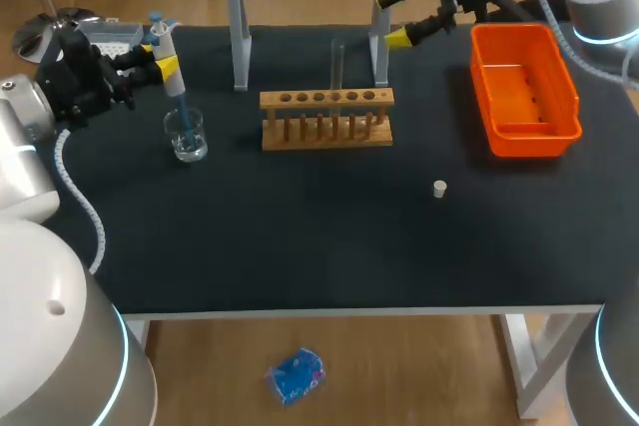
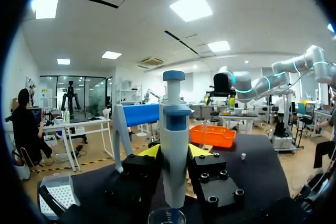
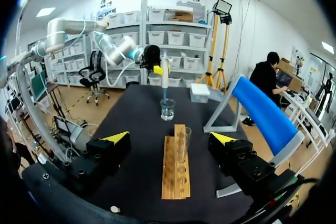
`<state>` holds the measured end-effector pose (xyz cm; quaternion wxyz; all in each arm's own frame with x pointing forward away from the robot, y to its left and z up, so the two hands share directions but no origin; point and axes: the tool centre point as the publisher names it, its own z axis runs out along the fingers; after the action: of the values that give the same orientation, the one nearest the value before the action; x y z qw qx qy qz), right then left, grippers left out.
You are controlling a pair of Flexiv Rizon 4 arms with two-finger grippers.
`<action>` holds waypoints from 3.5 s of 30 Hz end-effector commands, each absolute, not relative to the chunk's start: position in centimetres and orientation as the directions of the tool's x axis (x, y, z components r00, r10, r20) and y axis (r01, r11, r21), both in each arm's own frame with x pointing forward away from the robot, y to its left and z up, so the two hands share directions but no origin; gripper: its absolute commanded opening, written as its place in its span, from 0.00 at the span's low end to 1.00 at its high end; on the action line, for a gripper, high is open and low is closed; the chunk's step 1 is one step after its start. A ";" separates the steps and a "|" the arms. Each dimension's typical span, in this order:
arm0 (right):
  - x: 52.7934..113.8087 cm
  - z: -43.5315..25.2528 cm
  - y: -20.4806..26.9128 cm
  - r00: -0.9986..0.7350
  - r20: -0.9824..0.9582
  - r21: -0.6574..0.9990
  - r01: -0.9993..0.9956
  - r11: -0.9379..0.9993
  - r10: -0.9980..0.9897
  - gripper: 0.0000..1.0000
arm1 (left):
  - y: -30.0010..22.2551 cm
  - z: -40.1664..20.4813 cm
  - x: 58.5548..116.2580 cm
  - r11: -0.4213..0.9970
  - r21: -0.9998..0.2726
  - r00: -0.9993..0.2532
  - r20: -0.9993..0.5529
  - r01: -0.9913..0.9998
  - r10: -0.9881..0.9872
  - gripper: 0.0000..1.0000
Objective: Invert the test tube, pick up the pipette, mount the tip to pipette, aspirate from beaker and dispense into the tube, eject the tip, return the pipette, and cap with the stopper.
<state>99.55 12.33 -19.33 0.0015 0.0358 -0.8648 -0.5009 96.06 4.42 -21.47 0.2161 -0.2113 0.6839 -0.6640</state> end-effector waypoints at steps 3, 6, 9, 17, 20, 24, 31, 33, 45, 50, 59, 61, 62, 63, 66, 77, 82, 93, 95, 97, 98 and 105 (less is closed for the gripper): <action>100.4 -21.6 13.0 -0.997 -0.023 0.865 -0.055 0.499 -0.069 1.00 | 4.4 -21.4 96.0 0.030 -1.000 -0.818 -0.015 -0.003 -0.575 0.00; 100.4 -22.6 13.2 -0.997 -0.026 0.857 -0.057 0.511 -0.067 1.00 | 4.4 -21.4 96.0 0.030 -1.000 -0.818 -0.015 -0.003 -0.575 0.00; 100.4 -23.4 13.7 -0.997 -0.024 0.850 -0.057 0.524 -0.069 1.00 | 4.4 -21.4 96.0 0.030 -1.000 -0.818 -0.015 -0.003 -0.575 0.00; 100.6 -25.0 14.6 -0.998 -0.019 0.838 -0.045 0.544 -0.052 1.00 | 4.4 -21.4 96.0 0.030 -1.000 -0.818 -0.015 -0.003 -0.575 0.00; 100.7 -25.4 14.8 -0.998 -0.017 0.833 -0.044 0.551 -0.055 1.00 | 4.4 -21.4 96.0 0.030 -1.000 -0.818 -0.015 -0.003 -0.575 0.00; 100.8 -25.9 15.0 -0.998 -0.012 0.826 -0.043 0.562 -0.058 1.00 | 4.4 -21.4 96.0 0.030 -1.000 -0.818 -0.015 -0.003 -0.575 0.00; 101.0 -26.7 15.2 -0.999 -0.006 0.824 -0.034 0.565 -0.051 1.00 | 4.4 -21.4 96.0 0.030 -1.000 -0.818 -0.015 -0.003 -0.575 0.00; 101.0 -26.7 15.2 -0.999 -0.021 0.823 -0.038 0.567 -0.036 1.00 | 4.4 -21.4 96.0 0.030 -1.000 -0.818 -0.015 -0.003 -0.575 0.00; 101.0 -26.7 15.2 -0.999 -0.021 0.823 -0.038 0.567 -0.036 1.00 | 4.4 -21.4 96.0 0.030 -1.000 -0.818 -0.015 -0.003 -0.575 0.00; 101.0 -26.7 15.2 -0.999 -0.021 0.823 -0.038 0.567 -0.036 1.00 | 4.4 -21.4 96.0 0.030 -1.000 -0.818 -0.015 -0.003 -0.575 0.00; 101.0 -26.7 15.2 -0.999 -0.021 0.823 -0.038 0.567 -0.036 1.00 | 4.5 -21.0 96.0 0.030 -1.000 -0.825 -0.019 0.002 -0.564 0.00; 101.0 -26.7 15.2 -0.999 -0.021 0.823 -0.038 0.567 -0.036 1.00 | 4.4 -20.8 96.1 0.028 -1.000 -0.827 -0.022 0.007 -0.562 0.00; 101.0 -26.7 15.2 -0.999 -0.021 0.823 -0.038 0.567 -0.036 1.00 | 4.4 -20.6 96.1 0.028 -1.000 -0.826 -0.023 0.009 -0.563 0.00; 101.0 -26.7 15.2 -0.999 -0.021 0.823 -0.038 0.567 -0.036 1.00 | 4.4 -20.5 96.1 0.029 -1.000 -0.827 -0.026 0.011 -0.562 0.00; 101.0 -26.7 15.2 -0.999 -0.021 0.823 -0.038 0.567 -0.036 1.00 | 4.4 -20.1 96.1 0.038 -0.999 -0.827 -0.034 0.016 -0.562 0.00; 101.0 -26.7 15.2 -0.999 -0.021 0.823 -0.038 0.567 -0.036 1.00 | 4.5 -18.9 96.1 0.059 -0.998 -0.825 -0.056 0.027 -0.562 0.00; 101.0 -26.7 15.2 -0.999 -0.021 0.823 -0.038 0.567 -0.036 1.00 | 4.5 -18.8 96.1 0.067 -0.997 -0.825 -0.061 0.029 -0.562 0.00; 101.0 -26.7 15.2 -0.999 -0.021 0.823 -0.038 0.567 -0.036 1.00 | 4.5 -18.5 95.8 0.065 -0.997 -0.827 -0.062 0.031 -0.559 0.00; 101.0 -26.7 15.2 -0.999 -0.021 0.823 -0.038 0.567 -0.036 1.00 | 4.4 -18.0 95.7 0.065 -0.997 -0.827 -0.064 0.033 -0.558 0.00; 101.0 -26.7 15.2 -0.999 -0.021 0.823 -0.038 0.567 -0.036 1.00 | 4.4 -17.4 95.7 0.068 -0.997 -0.828 -0.064 0.032 -0.558 0.00; 101.0 -26.7 15.2 -0.999 -0.021 0.823 -0.038 0.567 -0.036 1.00 | 4.4 -17.0 95.7 0.083 -0.996 -0.826 -0.062 0.019 -0.561 0.00; 101.0 -26.7 15.2 -0.999 -0.021 0.823 -0.038 0.567 -0.036 1.00 | 3.9 -12.3 95.2 0.109 -0.994 -0.824 -0.075 0.015 -0.562 0.00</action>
<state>101.06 15.23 -26.72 -0.0008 0.0209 -0.8848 -0.4655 96.05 4.08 -14.62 0.2264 -0.1849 0.6981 -0.6536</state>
